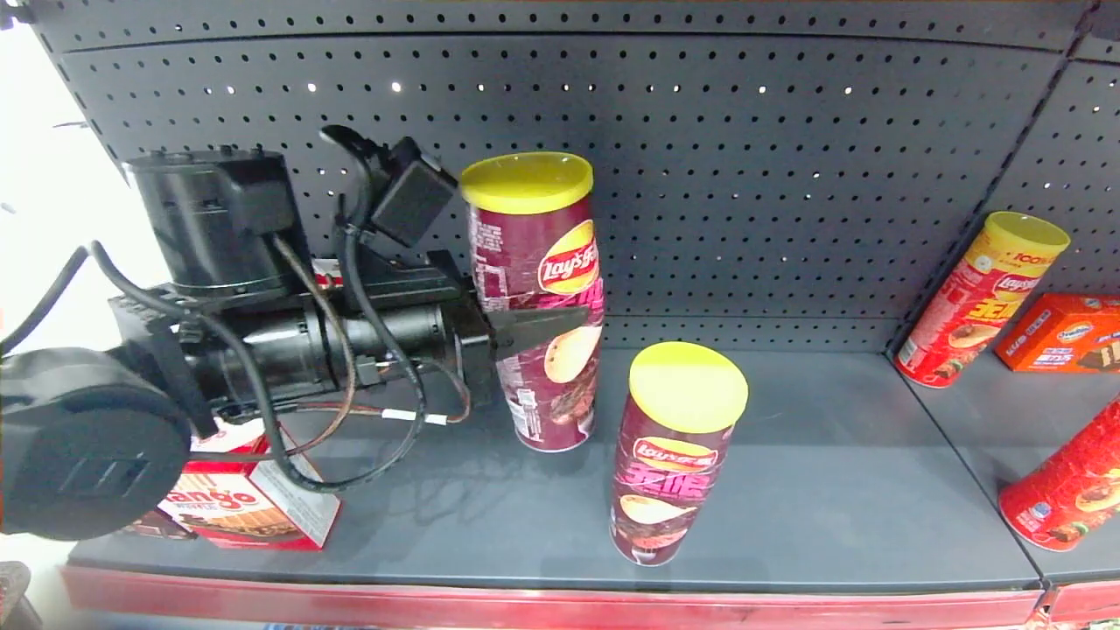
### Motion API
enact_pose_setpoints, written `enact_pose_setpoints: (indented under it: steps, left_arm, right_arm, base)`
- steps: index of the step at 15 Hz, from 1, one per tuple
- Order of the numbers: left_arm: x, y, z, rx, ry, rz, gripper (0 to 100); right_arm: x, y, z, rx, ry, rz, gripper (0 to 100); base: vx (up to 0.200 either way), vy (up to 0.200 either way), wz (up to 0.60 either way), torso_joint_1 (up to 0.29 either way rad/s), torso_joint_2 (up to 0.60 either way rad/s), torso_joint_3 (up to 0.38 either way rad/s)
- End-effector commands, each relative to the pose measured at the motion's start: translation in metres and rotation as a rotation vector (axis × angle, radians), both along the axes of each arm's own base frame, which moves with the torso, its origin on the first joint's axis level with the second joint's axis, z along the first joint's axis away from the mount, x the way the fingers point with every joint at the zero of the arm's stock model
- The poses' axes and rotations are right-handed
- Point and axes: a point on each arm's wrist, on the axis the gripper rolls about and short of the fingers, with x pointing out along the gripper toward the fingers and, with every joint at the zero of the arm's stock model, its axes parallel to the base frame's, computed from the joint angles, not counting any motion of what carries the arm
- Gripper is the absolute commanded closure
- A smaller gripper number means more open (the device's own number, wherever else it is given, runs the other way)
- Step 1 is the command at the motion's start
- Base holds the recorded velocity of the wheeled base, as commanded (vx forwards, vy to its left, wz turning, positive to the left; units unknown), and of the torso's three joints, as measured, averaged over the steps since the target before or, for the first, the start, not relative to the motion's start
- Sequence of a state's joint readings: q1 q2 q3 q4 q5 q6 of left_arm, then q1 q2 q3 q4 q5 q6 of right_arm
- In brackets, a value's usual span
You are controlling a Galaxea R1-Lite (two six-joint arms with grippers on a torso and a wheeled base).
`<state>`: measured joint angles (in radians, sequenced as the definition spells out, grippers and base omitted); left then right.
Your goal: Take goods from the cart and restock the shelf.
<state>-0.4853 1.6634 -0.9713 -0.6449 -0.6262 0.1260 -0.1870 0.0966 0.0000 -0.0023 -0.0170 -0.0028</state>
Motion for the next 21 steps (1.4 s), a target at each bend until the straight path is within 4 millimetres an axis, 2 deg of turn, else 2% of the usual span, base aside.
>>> enact_pose_setpoints:
  steps: [1,4,6,15,21]
  left_arm:
    - [0.037,-0.012,-0.019,0.034,0.005,0.013,100]
    - [0.062,-0.015,-0.024,0.028,-0.029,0.034,100]
    - [0.071,-0.020,-0.028,0.035,-0.062,0.033,100]
    - [0.094,-0.032,-0.058,0.041,-0.092,0.030,100]
    - [0.107,-0.039,-0.068,0.021,-0.129,0.028,100]
  right_arm:
    - [0.000,0.000,0.000,0.000,0.004,0.000,0]
    - [0.000,0.000,0.000,0.000,0.004,0.000,0]
    - [0.000,0.000,0.000,0.000,0.004,0.000,0]
    - [0.000,0.000,0.000,0.000,0.004,0.000,0]
    - [0.000,0.000,0.000,0.000,0.004,0.000,0]
  base:
    - [0.000,0.000,0.00,0.000,0.00,0.000]
    - [0.000,0.000,0.00,0.000,0.00,0.000]
    - [0.000,0.000,0.00,0.000,0.00,0.000]
    - [0.000,0.000,0.00,0.000,0.00,0.000]
    - [0.000,0.000,0.00,0.000,0.00,0.000]
